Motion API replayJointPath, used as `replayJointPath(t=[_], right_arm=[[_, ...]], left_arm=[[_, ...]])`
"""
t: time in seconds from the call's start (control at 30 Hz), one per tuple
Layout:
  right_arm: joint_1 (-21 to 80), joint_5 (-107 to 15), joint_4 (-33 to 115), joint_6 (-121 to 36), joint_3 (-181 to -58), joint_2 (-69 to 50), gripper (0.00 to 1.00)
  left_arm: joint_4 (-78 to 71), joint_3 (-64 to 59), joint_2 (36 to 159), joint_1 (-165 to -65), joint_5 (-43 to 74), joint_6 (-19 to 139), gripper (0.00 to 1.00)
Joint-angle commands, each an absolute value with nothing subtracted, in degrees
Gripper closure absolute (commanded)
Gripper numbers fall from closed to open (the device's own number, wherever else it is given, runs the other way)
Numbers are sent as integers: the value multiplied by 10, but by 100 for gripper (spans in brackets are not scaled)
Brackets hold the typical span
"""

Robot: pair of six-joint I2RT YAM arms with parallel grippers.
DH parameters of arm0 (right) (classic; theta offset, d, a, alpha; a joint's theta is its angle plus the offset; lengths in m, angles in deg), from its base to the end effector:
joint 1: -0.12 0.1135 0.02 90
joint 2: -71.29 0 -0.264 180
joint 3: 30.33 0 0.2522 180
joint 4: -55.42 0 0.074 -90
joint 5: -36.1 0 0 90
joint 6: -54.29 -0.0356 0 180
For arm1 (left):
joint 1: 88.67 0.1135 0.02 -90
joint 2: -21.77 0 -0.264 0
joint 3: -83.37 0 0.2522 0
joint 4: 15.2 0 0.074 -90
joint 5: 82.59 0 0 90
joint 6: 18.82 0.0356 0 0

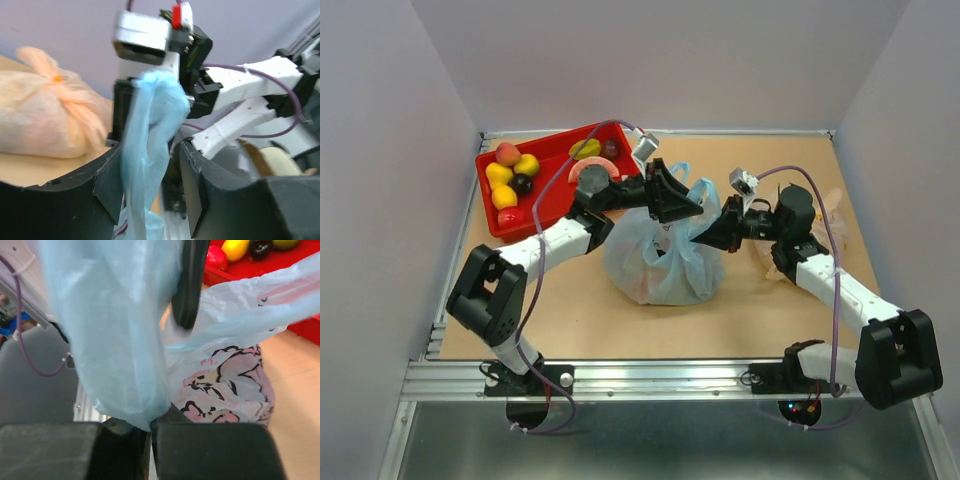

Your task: Place the fake fruits into the plastic bag and tie a complex knot

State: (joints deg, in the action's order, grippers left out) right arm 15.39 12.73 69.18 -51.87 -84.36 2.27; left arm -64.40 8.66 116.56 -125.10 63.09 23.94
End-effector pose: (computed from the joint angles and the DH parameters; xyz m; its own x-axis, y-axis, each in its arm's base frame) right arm 0.2395 0.0993 0.2929 -0.2954 0.0338 -0.9548 -0.9449 0.1370 0.2972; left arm 0.2731 -0.2381 0.3358 -0.4062 -0.2147 -0.8882 0.9089 -0.1951 -0.3685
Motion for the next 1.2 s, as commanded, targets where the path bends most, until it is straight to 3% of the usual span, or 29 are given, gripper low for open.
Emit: replayJointPath(t=[0.0,0.17,0.23,0.33,0.37,0.73,0.9,1.03,1.17], right_arm=[[159,139,693,-499,-841,40,100],[159,125,679,-488,-846,46,100],[159,94,654,-481,-857,51,99],[159,47,599,-477,-877,51,100],[158,44,593,-476,-878,52,100],[159,38,547,-445,-900,64,100],[159,61,540,-428,-901,71,100],[159,94,533,-397,-896,80,100],[159,119,532,-327,-888,89,100]], left_arm=[[-519,58,1098,-1215,623,392,42],[-371,68,1030,-1166,548,515,37],[-317,82,1003,-1144,482,546,21],[-237,83,985,-1149,432,606,20],[-232,87,981,-1150,416,606,1],[-145,59,1037,-1252,250,649,1],[-215,64,1050,-1185,409,664,1],[-248,15,1101,-1103,696,649,1],[-216,-18,1129,-1084,811,701,1]])
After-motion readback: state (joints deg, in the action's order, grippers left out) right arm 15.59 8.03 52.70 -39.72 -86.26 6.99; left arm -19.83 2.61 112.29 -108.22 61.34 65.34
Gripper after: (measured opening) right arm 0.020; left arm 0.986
